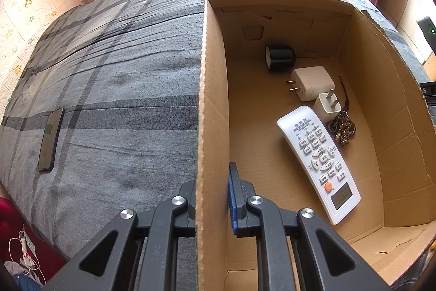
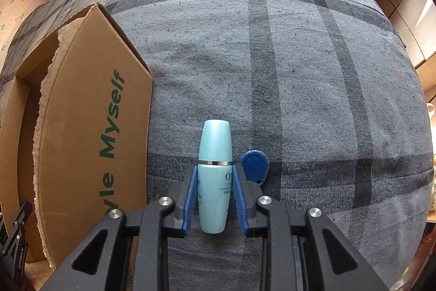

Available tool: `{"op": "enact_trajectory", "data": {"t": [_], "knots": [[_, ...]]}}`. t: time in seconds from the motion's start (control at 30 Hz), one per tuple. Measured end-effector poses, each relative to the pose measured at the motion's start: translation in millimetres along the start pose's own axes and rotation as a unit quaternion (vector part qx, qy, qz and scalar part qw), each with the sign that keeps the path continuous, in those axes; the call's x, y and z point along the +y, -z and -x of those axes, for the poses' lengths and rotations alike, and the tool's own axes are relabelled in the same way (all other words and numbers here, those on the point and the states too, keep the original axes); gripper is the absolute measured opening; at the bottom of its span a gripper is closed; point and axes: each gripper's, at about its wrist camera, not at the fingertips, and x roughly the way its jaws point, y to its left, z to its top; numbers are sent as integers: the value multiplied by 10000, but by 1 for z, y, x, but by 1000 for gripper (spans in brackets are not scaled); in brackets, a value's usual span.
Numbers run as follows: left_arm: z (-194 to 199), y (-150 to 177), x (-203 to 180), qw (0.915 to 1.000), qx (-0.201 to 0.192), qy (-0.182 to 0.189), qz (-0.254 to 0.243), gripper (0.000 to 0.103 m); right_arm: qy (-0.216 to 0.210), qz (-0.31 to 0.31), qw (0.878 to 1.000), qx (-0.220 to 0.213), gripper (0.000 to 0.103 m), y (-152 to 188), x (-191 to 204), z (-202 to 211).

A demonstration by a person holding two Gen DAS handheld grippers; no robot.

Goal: Organize rigid objects
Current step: 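Grasp the light-blue bottle with the right gripper, then carry the light-blue bottle over the box with the right gripper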

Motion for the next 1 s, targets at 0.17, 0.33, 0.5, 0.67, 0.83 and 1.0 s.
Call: {"op": "enact_trajectory", "data": {"t": [0.17, 0.33, 0.5, 0.67, 0.83, 1.0], "knots": [[0, 0, 0, 10000, 2, 0, -5, 15, 67, 46, 10000, -13, 27, 2, -1, 16], [-1, 0, 0, 10000, 4, -1, -10, 15, 94, 86, 9999, -58, 27, 0, 4, 31], [-1, 0, 0, 10000, 2, 2, -13, 15, 137, 176, 9996, -177, 27, 6, 13, 49], [-1, 0, 0, 10000, 5, 1, -11, 15, 162, 274, 9991, -262, 27, 9, 21, 70], [-1, 0, -1, 10000, 7, 5, -14, 15, 159, 387, 9985, -355, 27, 10, 29, 87], [-1, -1, -1, 10000, 9, 13, -9, 15, 130, 548, 9972, -488, 27, 11, 43, 105]]}}
